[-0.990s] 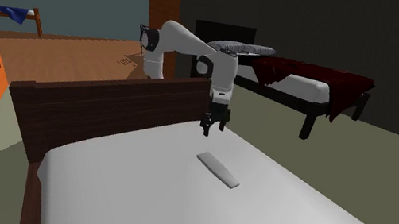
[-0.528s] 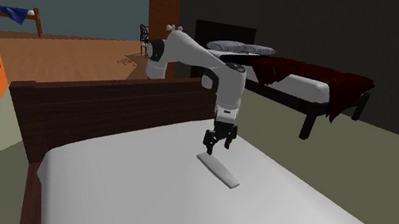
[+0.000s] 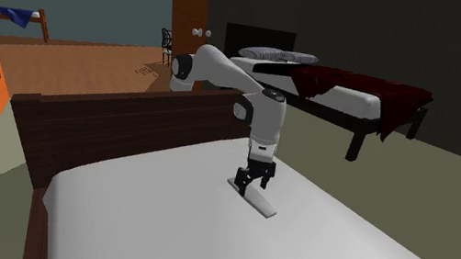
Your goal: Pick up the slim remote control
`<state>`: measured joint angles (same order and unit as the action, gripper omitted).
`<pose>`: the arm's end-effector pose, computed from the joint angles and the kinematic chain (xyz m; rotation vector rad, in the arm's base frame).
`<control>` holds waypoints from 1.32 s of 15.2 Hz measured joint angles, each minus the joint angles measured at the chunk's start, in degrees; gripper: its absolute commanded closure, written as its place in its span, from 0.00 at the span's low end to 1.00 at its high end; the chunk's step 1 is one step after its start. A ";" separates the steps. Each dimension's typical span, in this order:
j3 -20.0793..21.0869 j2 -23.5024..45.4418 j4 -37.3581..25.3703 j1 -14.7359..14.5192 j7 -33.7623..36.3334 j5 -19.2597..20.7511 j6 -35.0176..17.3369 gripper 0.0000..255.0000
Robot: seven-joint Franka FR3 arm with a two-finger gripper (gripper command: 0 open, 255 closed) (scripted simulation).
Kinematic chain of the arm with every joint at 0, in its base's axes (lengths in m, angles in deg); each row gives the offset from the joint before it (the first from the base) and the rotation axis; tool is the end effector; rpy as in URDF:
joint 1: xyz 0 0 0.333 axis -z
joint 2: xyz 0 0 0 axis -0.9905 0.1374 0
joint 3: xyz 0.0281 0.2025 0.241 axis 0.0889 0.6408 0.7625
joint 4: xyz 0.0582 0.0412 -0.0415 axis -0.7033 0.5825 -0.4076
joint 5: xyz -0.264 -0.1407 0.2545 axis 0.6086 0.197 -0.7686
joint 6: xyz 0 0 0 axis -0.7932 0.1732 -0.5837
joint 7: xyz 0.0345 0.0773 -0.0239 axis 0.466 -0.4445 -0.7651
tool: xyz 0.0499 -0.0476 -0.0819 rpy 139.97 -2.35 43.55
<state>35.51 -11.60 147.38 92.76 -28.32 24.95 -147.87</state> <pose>0.6809 -0.1628 0.4091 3.1095 -0.3962 -0.0144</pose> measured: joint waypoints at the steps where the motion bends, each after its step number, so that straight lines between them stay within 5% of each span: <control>1: 0.02 0.29 0.33 -0.04 0.06 -0.01 -0.63 0.00; 3: 0.02 0.69 1.25 0.00 -0.01 -0.05 -1.93 0.00; 4: 0.03 0.73 1.47 -0.02 0.01 -0.05 -2.19 1.00; 20: 0.01 0.23 -1.17 0.01 0.03 -0.01 0.90 1.00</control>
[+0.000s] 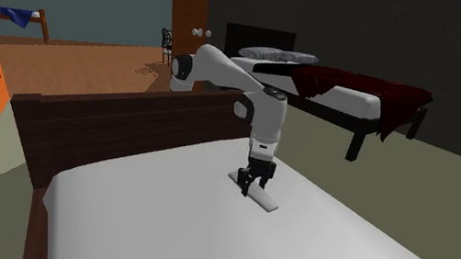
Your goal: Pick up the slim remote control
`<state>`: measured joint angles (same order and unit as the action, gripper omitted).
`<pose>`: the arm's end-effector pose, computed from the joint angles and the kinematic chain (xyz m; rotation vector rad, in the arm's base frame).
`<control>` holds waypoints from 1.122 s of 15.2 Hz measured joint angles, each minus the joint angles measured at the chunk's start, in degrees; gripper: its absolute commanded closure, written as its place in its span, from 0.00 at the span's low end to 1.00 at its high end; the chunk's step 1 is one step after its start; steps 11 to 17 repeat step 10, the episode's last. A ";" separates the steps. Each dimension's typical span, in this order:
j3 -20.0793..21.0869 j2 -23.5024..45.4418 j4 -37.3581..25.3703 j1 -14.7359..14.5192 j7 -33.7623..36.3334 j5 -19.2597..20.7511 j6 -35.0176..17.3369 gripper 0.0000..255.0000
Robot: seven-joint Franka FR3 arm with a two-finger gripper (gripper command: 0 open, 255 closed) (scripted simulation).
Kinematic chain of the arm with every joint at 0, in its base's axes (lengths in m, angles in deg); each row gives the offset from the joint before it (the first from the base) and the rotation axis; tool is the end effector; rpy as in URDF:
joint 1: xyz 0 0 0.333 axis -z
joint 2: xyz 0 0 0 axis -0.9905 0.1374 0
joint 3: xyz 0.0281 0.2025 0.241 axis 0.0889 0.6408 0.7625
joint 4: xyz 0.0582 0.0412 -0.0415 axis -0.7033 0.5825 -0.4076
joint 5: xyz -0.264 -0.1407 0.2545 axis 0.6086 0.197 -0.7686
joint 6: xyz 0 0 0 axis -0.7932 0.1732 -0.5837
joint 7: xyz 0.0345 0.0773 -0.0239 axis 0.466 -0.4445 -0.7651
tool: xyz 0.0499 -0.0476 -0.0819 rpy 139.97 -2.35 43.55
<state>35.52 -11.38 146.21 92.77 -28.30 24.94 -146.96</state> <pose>0.6827 -0.1630 0.4147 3.1096 -0.3961 -0.0133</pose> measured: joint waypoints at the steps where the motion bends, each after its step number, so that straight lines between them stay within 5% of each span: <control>1: -0.02 -0.43 -0.18 0.02 -0.02 0.02 0.64 1.00; 10: -0.06 -1.05 -5.88 0.05 0.04 0.08 6.94 1.00; 17: -0.06 -1.05 -5.88 0.05 0.04 0.08 6.94 1.00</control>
